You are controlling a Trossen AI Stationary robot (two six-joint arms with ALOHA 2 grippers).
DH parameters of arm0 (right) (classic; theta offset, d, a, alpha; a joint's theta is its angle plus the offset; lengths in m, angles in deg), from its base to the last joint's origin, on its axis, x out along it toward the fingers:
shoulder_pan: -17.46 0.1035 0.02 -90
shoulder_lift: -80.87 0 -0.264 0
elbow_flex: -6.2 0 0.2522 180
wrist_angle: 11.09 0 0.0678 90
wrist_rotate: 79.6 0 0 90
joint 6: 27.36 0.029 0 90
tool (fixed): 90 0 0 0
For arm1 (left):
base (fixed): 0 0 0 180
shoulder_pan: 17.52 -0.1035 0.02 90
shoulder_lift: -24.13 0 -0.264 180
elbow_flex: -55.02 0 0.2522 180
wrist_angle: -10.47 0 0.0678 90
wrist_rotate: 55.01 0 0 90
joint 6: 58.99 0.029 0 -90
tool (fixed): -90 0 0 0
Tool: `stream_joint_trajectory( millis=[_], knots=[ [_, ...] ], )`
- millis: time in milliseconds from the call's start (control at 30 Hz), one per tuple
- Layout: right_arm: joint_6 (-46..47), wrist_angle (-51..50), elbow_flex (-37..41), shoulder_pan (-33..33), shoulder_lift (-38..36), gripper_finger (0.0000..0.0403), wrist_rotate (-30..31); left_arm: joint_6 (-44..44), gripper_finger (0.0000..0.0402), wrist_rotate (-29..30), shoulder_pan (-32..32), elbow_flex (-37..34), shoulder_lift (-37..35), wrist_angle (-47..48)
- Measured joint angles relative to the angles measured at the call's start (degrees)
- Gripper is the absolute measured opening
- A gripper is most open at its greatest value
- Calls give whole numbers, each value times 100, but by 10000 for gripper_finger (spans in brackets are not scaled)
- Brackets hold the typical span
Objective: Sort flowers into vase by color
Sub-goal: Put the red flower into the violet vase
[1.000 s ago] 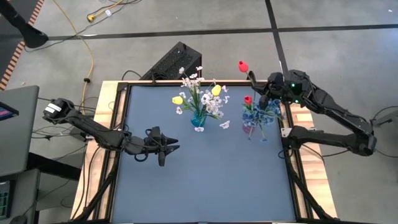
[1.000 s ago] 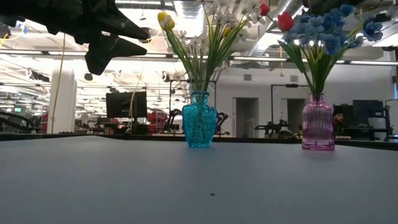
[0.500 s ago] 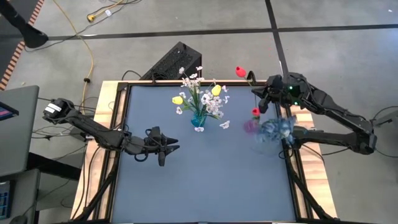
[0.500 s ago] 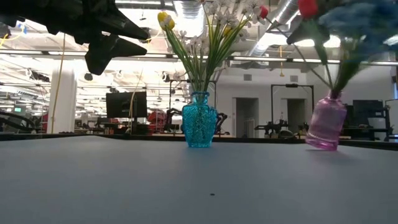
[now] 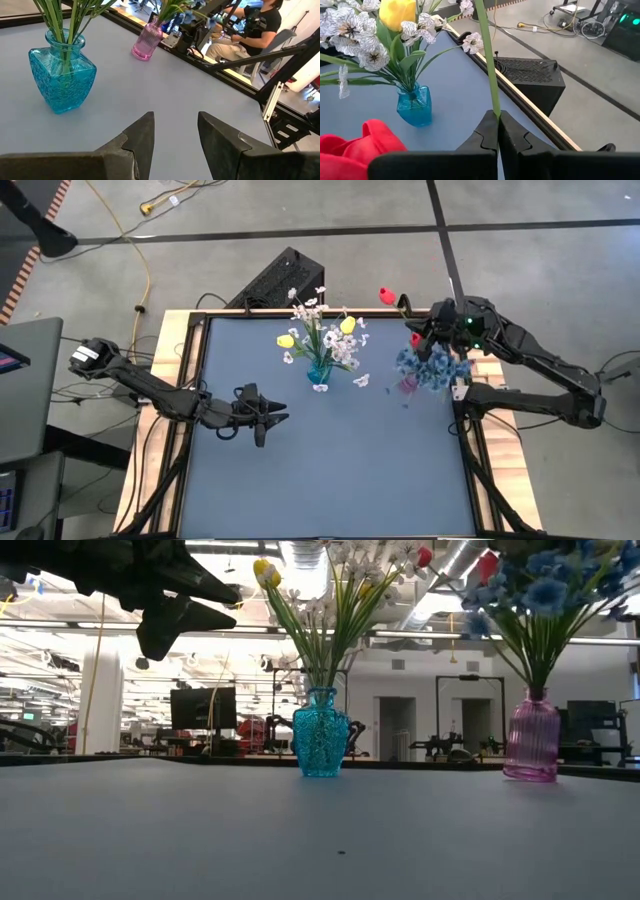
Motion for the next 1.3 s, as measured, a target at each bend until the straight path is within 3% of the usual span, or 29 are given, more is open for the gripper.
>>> stream_joint_trajectory(
  millis=[500,1067,1300],
  knots=[
    [-12,-601,0,-20,-626,24,425,61,139,101,-14,0,0,20],
    [-54,-125,2,-19,-530,24,931,22,139,90,-82,0,0,32],
    [98,-526,2,-4,-539,24,931,-42,139,40,-80,0,0,38]
  ],
)
